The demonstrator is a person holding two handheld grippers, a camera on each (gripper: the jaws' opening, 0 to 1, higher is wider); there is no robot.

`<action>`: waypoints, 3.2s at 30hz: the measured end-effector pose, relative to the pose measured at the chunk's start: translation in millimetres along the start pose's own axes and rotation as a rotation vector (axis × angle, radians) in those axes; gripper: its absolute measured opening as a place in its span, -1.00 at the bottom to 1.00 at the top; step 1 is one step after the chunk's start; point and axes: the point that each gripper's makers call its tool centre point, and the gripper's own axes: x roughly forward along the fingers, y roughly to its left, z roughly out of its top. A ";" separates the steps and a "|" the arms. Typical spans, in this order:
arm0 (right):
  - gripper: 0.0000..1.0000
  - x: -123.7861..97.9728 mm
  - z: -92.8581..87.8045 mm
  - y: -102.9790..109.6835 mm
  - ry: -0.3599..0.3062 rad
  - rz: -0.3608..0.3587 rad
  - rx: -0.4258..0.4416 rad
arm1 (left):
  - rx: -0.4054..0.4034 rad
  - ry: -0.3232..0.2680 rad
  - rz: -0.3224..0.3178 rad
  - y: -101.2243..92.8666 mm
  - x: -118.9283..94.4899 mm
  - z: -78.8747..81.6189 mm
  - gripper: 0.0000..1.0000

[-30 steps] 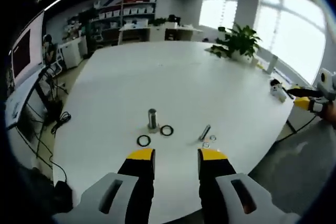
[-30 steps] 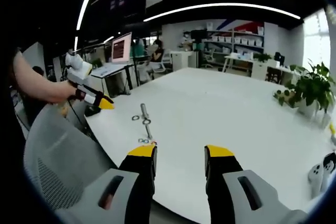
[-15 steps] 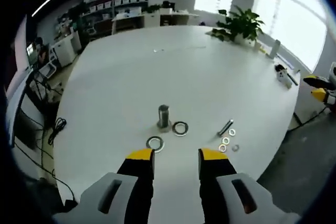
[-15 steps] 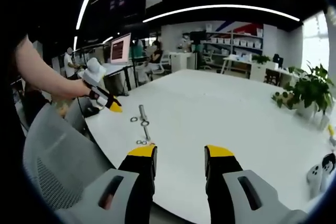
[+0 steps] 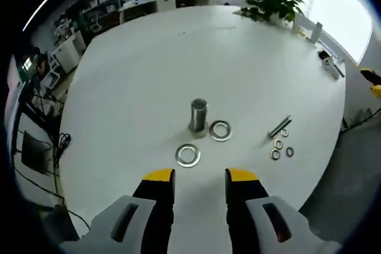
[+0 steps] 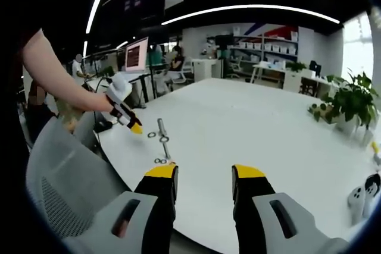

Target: Place the washer onto the threaded stud by aligning its center hole with the stud, sliding it down to the base, and recovering from edge contact or off-axis alignment until the washer reaches the visible bottom stop.

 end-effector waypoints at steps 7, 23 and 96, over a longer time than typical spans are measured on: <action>-0.24 0.8 -1.5 0.6 0.006 0.008 0.000 | 0.040 0.045 0.001 7.4 11.4 0.1 -0.38; -0.28 0.4 -2.7 0.1 0.005 0.009 0.015 | -0.022 0.132 0.003 18.0 34.6 6.3 -0.41; -0.31 0.9 -4.7 1.0 0.018 0.012 0.007 | 0.285 0.259 -0.006 3.9 43.1 -1.8 -0.61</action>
